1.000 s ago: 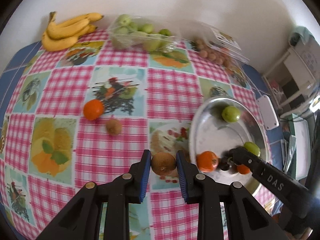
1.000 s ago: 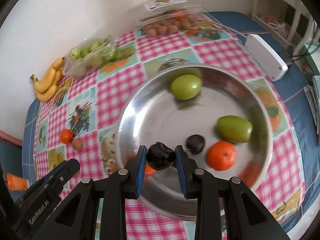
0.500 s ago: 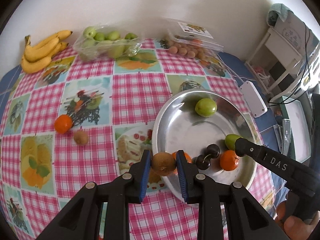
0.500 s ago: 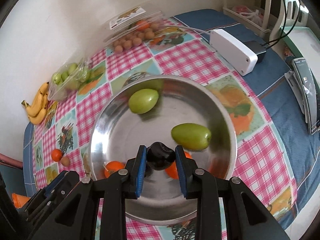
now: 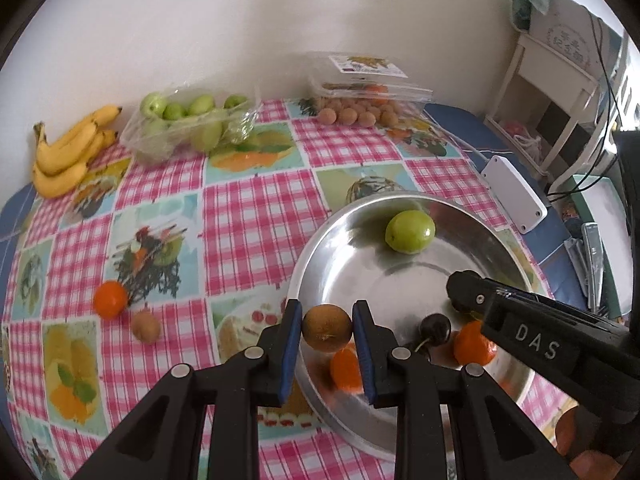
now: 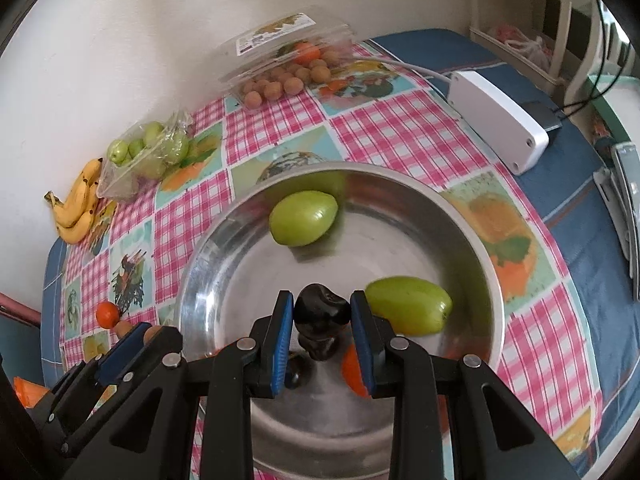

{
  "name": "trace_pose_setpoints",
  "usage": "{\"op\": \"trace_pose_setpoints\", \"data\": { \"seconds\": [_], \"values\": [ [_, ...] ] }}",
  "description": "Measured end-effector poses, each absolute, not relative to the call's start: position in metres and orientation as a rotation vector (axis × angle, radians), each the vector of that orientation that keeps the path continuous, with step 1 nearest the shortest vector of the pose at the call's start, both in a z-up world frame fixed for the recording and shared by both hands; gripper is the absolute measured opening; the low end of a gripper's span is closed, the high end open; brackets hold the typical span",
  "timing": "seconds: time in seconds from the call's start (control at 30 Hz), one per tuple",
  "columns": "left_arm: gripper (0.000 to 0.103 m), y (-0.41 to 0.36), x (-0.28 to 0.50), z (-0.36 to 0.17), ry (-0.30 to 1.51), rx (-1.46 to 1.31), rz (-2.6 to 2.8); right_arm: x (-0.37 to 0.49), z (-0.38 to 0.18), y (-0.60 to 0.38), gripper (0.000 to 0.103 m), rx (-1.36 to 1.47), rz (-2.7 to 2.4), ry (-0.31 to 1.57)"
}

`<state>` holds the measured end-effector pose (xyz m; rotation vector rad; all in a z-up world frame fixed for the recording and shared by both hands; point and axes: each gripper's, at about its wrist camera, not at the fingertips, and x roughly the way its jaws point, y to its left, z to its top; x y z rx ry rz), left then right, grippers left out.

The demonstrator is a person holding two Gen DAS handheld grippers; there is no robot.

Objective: Organize fruits
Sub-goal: 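Carry the kiwi and black plum over the steel plate with both tools, then open the left tool to drop the kiwi while the right tool releases the plum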

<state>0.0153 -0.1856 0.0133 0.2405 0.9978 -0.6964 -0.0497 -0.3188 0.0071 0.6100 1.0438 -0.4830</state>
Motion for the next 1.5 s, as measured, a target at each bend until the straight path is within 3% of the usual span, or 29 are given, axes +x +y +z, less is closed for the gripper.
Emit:
{"op": "trace_pose_setpoints", "data": {
  "seconds": [1.5],
  "values": [
    [0.028, -0.208, 0.016, -0.025, 1.034, 0.311, -0.702, -0.032, -0.026, -0.314, 0.031, 0.602, -0.494, 1.09]
  ]
}}
